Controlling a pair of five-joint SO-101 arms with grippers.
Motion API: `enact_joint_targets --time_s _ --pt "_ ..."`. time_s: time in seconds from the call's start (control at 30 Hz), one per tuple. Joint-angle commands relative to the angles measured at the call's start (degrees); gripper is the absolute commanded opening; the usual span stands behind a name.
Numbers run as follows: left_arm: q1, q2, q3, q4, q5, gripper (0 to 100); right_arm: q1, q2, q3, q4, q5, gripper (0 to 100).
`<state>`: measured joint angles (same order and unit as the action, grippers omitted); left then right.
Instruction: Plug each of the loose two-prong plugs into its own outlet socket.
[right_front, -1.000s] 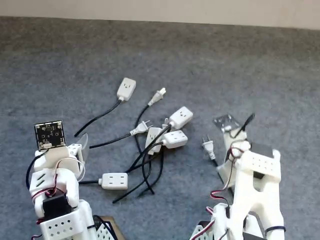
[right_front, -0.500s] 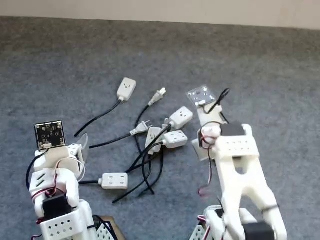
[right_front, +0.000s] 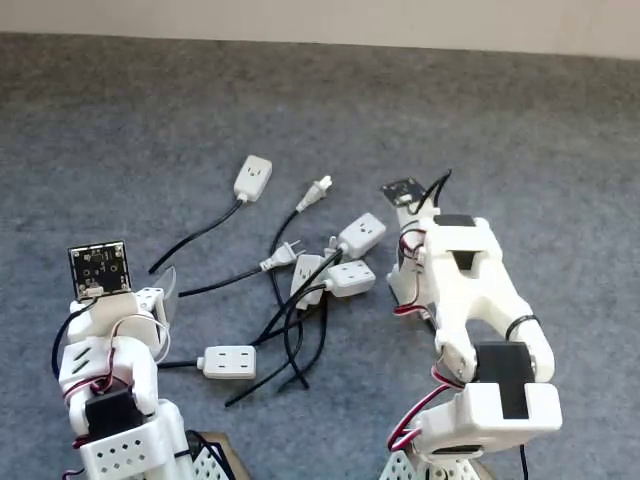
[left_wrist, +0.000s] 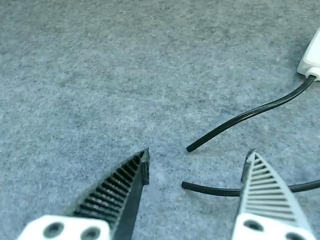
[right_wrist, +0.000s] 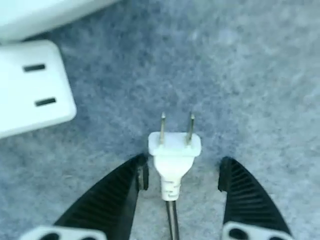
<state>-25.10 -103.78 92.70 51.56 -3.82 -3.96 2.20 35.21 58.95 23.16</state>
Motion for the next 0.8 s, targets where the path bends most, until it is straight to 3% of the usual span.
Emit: enact_joint_targets --time_s 0.0,0.2,0.77 --pt "1.2 -0.2 -0.1 -0.9 -0.3 30 0.5 0.5 -2.6 4.3 0.4 16.4" --pt "1.2 -0.2 -0.1 -0.9 -0.3 30 0.0 0.3 -2.8 10.5 4.7 14.9" --pt "1.2 -0.2 -0.1 -0.9 -0.3 30 0.5 0.7 -0.4 4.5 4.8 14.6"
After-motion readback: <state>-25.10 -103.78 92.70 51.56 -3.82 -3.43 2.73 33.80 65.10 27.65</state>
